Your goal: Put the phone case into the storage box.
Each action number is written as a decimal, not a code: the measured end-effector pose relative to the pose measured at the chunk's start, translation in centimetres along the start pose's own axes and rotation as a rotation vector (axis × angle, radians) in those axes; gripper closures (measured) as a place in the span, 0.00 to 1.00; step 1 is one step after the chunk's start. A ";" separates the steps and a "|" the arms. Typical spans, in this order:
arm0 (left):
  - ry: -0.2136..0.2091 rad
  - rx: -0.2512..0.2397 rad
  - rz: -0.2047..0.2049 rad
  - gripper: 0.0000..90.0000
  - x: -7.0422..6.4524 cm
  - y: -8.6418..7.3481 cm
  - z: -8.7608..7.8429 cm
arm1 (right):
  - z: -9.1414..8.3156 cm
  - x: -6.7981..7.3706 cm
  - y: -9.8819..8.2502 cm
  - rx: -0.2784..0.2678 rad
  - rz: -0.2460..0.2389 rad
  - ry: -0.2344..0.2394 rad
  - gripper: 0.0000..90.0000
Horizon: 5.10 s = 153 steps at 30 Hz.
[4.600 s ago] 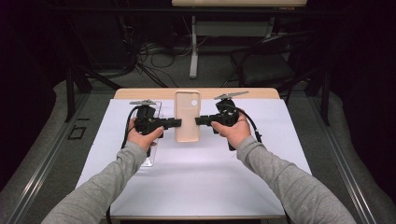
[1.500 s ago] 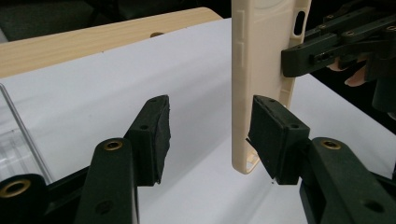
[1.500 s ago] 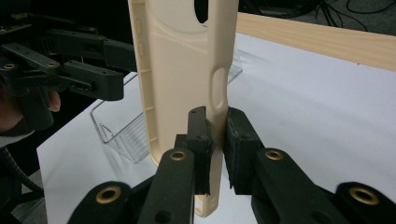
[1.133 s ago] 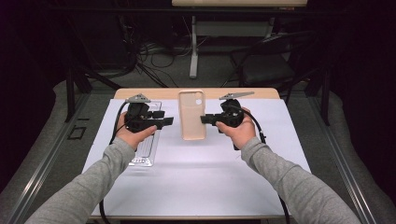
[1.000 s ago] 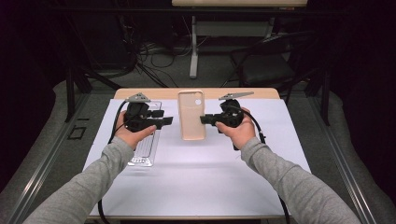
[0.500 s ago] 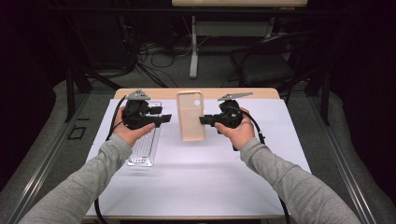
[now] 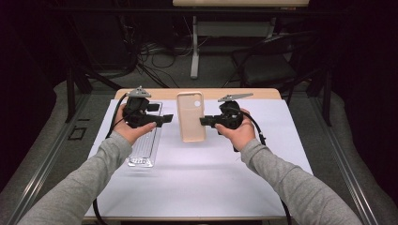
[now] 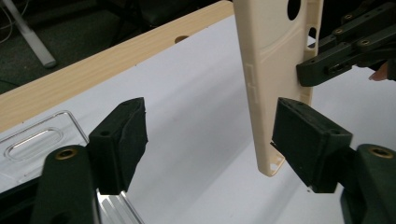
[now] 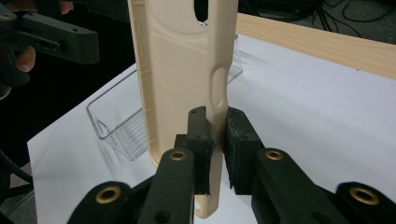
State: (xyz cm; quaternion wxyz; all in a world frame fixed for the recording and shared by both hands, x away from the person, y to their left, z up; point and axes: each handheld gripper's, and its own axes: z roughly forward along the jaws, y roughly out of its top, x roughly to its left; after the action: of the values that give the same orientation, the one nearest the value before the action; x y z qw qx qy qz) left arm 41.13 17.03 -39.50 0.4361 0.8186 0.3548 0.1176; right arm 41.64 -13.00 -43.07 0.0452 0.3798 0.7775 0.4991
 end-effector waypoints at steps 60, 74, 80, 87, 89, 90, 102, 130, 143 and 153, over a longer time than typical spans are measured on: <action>0.119 0.034 0.235 0.08 -2.0 4.3 1.6 | 1.0 0.8 -0.4 0.016 -0.034 0.002 0.91; 0.139 0.047 0.273 0.22 -2.3 5.3 1.7 | 1.1 0.8 -0.6 0.025 -0.039 0.001 0.90; 0.154 0.029 0.253 0.38 -2.2 5.5 1.3 | 1.1 0.8 -0.6 0.021 -0.038 0.001 0.90; 0.152 0.038 0.251 0.51 -1.9 5.6 1.1 | 1.1 0.7 -0.6 0.021 -0.037 0.001 0.90; 0.152 0.045 0.251 0.52 -1.9 5.6 1.2 | 1.2 0.7 -0.7 0.021 -0.036 0.002 0.90; 0.152 0.045 0.252 0.52 -2.0 5.6 1.2 | 1.2 0.7 -0.7 0.022 -0.035 0.001 0.90; 0.134 0.061 0.303 0.62 -2.3 5.6 1.2 | 1.3 0.6 -0.9 0.026 -0.027 0.004 0.90; 0.130 0.162 0.306 0.87 -2.7 6.0 1.4 | 1.5 0.6 -1.2 0.022 -0.019 0.008 0.91; 0.139 0.180 0.330 0.88 -2.8 6.0 1.5 | 1.7 0.6 -1.5 0.023 -0.016 0.016 0.90; 0.143 0.188 0.336 0.88 -3.0 5.9 1.4 | 1.6 0.6 -1.4 0.026 -0.020 0.014 0.90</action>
State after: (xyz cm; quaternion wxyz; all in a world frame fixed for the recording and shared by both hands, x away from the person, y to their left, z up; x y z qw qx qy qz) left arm 42.51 11.95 -35.21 0.3056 0.8930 0.2526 0.2129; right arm 41.12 -11.74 -44.78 0.0397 0.3689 0.7881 0.4912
